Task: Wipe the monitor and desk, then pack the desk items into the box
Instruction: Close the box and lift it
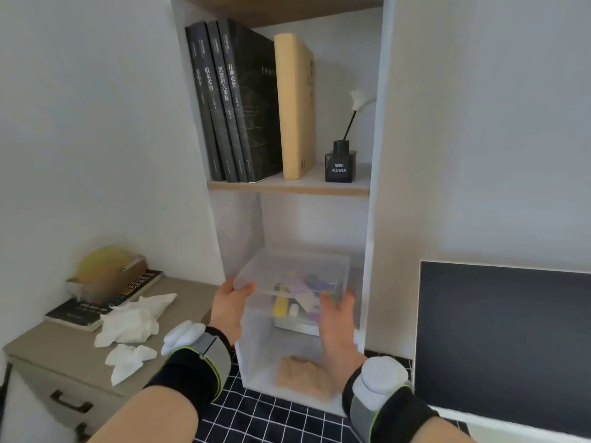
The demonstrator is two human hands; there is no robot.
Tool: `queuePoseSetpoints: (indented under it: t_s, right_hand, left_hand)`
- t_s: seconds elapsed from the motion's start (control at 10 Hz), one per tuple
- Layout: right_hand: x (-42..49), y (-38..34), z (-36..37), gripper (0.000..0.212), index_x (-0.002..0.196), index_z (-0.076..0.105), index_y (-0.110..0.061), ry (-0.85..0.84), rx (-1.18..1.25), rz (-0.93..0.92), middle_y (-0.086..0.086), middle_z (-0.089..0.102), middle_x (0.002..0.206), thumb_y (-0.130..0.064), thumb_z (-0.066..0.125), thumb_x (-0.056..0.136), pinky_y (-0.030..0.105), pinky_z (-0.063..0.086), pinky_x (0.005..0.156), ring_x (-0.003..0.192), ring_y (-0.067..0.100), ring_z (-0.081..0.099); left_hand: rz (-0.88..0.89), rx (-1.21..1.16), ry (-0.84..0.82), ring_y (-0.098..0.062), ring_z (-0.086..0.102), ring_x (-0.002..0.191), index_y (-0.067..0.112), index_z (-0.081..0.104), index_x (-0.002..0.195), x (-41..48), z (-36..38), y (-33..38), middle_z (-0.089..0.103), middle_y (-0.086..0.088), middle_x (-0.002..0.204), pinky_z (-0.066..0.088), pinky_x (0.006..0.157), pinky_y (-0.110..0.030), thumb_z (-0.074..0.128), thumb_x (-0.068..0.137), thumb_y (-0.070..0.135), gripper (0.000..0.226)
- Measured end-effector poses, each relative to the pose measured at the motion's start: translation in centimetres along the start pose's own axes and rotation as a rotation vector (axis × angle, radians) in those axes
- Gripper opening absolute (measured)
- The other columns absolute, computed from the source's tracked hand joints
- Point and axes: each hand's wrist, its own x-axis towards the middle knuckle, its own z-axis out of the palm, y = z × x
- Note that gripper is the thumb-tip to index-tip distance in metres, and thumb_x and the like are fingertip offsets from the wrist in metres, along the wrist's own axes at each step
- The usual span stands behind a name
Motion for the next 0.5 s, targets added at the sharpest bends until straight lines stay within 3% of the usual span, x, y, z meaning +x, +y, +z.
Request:
queuePoseSetpoints:
  t_s: [0.1, 0.2, 0.3, 0.4, 0.5]
  right_hand:
    - [1.5, 0.1, 0.7, 0.064, 0.153, 0.011, -0.020, 0.028, -0.010, 0.000, -0.010, 0.030, 0.137, -0.020, 0.047, 0.100, 0.031, 0.023, 0.113, 0.135, 0.013, 0.030]
    - [2.6, 0.6, 0.9, 0.066, 0.154, 0.008, -0.020, 0.058, -0.032, 0.014, 0.000, 0.025, 0.156, -0.023, 0.047, 0.101, 0.033, 0.021, 0.116, 0.144, 0.020, 0.025]
    - [3.0, 0.7, 1.3, 0.066, 0.154, 0.009, -0.017, 0.079, -0.051, 0.007, 0.004, 0.025, 0.157, -0.026, 0.048, 0.100, 0.032, 0.022, 0.117, 0.144, 0.023, 0.027]
    - [2.2, 0.7, 0.9, 0.064, 0.152, 0.017, -0.021, 0.056, -0.060, 0.006, 0.001, 0.035, 0.153, -0.030, 0.051, 0.098, 0.037, 0.026, 0.117, 0.139, 0.022, 0.035]
    - [-0.6, 0.7, -0.4, 0.062, 0.153, 0.013, -0.024, -0.043, -0.103, -0.012, -0.012, 0.031, 0.144, -0.026, 0.047, 0.101, 0.025, 0.020, 0.110, 0.139, 0.010, 0.027]
  left_hand:
    - [0.027, 0.013, -0.013, -0.032, 0.062, 0.111, 0.014, 0.064, 0.116, 2.6, 0.3, -0.5, 0.069, -0.009, 0.115, 0.042, 0.105, -0.054, 0.069, 0.079, 0.017, 0.037]
    - [0.057, 0.048, -0.026, -0.030, 0.061, 0.111, 0.018, 0.065, 0.115, 4.1, 0.8, -0.9, 0.069, -0.006, 0.115, 0.041, 0.105, -0.052, 0.070, 0.070, 0.026, 0.046]
    - [0.073, 0.071, -0.026, -0.029, 0.062, 0.109, 0.019, 0.066, 0.111, 4.9, 0.9, -1.0, 0.070, -0.006, 0.112, 0.043, 0.104, -0.052, 0.067, 0.078, 0.020, 0.032]
    - [0.099, 0.113, 0.044, -0.030, 0.060, 0.107, 0.013, 0.062, 0.116, 4.3, 1.3, -1.4, 0.067, -0.008, 0.113, 0.043, 0.104, -0.048, 0.066, 0.082, 0.028, 0.038]
    - [0.095, 0.206, 0.178, -0.030, 0.056, 0.104, 0.002, 0.058, 0.118, 1.7, 2.2, -2.1, 0.062, -0.011, 0.109, 0.041, 0.095, -0.040, 0.061, 0.089, 0.035, 0.045]
